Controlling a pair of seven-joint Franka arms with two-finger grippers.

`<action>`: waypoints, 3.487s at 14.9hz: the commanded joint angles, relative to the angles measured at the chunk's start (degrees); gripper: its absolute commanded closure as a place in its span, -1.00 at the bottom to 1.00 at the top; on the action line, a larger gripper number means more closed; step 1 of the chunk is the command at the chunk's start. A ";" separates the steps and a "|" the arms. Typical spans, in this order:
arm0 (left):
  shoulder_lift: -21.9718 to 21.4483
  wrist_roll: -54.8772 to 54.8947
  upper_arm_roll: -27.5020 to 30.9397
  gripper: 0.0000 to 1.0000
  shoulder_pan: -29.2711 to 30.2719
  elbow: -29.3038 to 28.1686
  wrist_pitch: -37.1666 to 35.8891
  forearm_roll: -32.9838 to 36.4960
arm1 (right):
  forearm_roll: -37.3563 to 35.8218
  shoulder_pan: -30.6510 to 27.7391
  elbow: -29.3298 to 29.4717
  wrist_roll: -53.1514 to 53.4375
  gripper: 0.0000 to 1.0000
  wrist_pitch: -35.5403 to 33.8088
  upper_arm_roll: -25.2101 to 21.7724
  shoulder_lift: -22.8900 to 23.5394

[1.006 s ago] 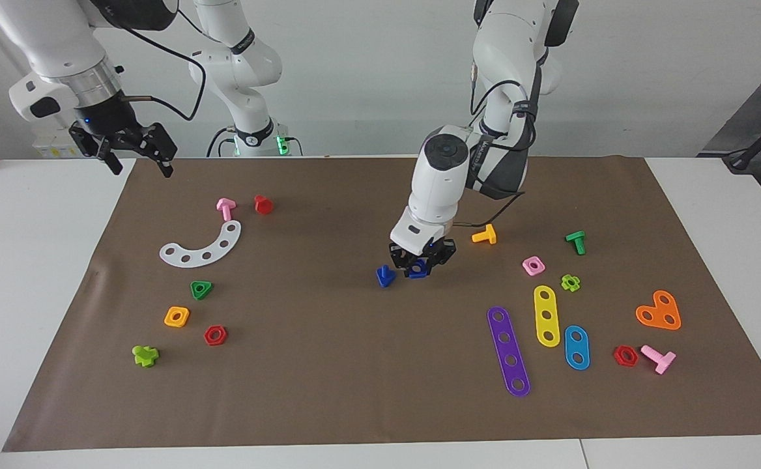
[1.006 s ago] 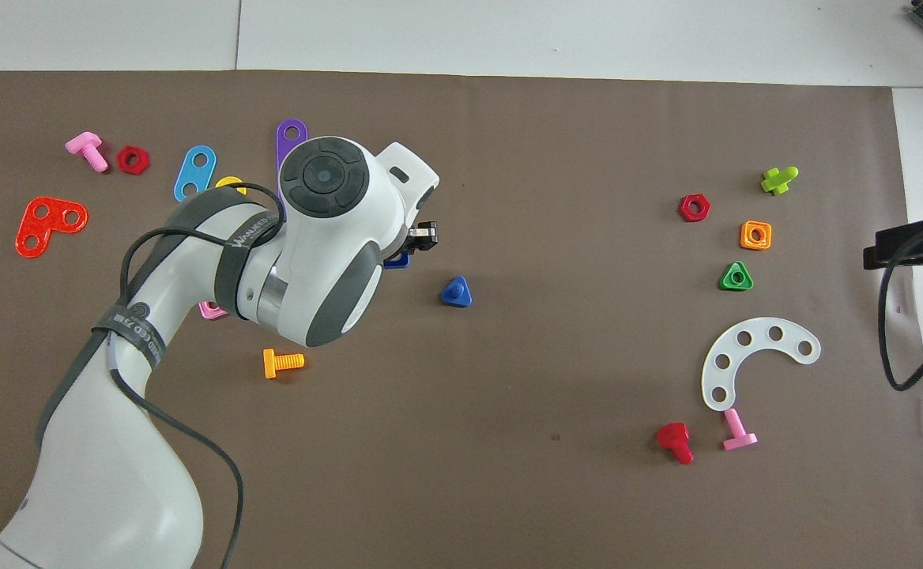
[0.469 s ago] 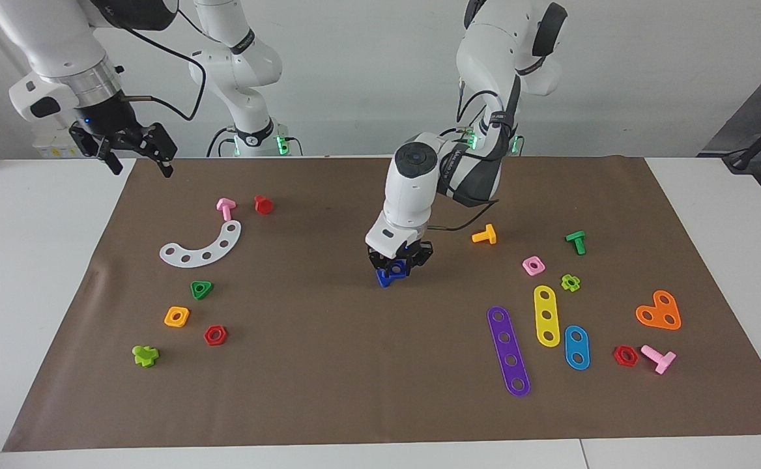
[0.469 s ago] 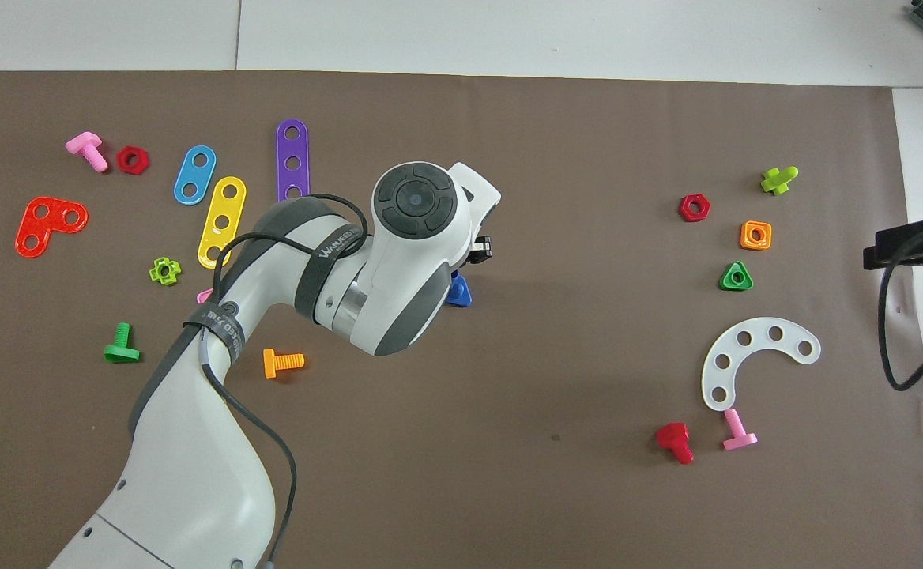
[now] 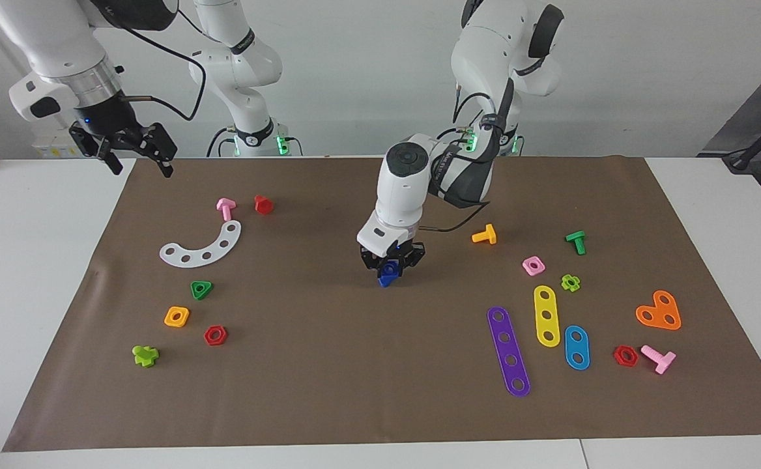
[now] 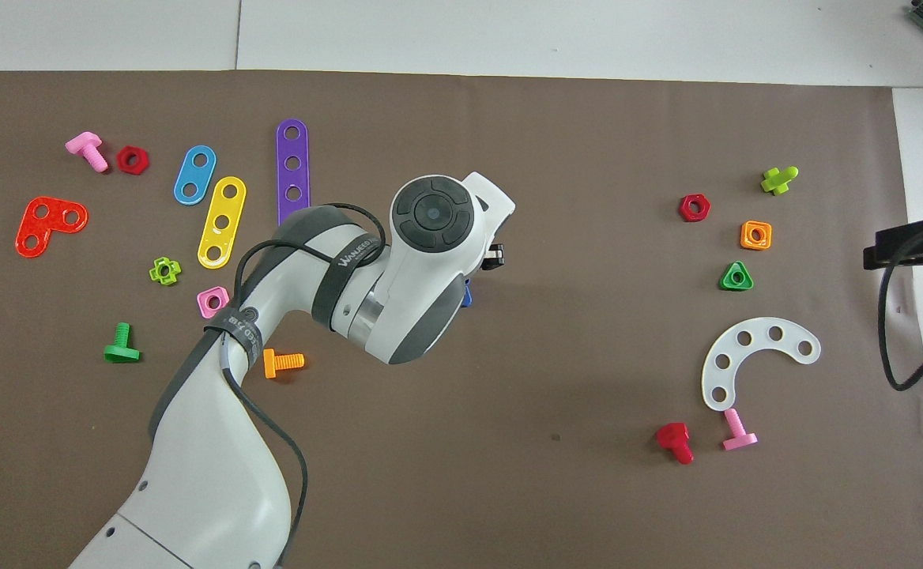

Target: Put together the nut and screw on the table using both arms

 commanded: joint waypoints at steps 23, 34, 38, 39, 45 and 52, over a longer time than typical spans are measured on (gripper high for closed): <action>-1.85 -0.93 1.21 -0.73 -2.02 -5.69 3.12 0.55 | -0.26 -0.62 0.38 -1.17 -1.00 -1.01 0.57 0.11; -5.26 1.35 1.65 -0.94 -0.44 -7.44 2.42 0.73 | -0.26 -0.62 0.38 -1.17 -1.00 -1.01 0.57 0.11; -15.79 8.99 1.56 -0.98 5.00 -16.31 1.89 0.64 | -0.26 -0.62 0.38 -1.17 -1.00 -1.01 0.57 0.20; -17.73 10.31 1.56 -0.98 6.23 -17.37 0.67 0.64 | -0.26 -0.62 0.38 -1.17 -1.00 -1.01 0.57 0.20; -22.76 18.40 1.65 -0.99 12.65 -17.12 -7.43 0.64 | -0.26 -0.62 0.38 -1.17 -1.00 -1.01 0.57 0.20; -30.14 21.83 1.65 -1.00 23.19 -16.94 -13.13 0.64 | -0.26 -0.62 0.38 -1.17 -1.00 -1.01 0.57 0.11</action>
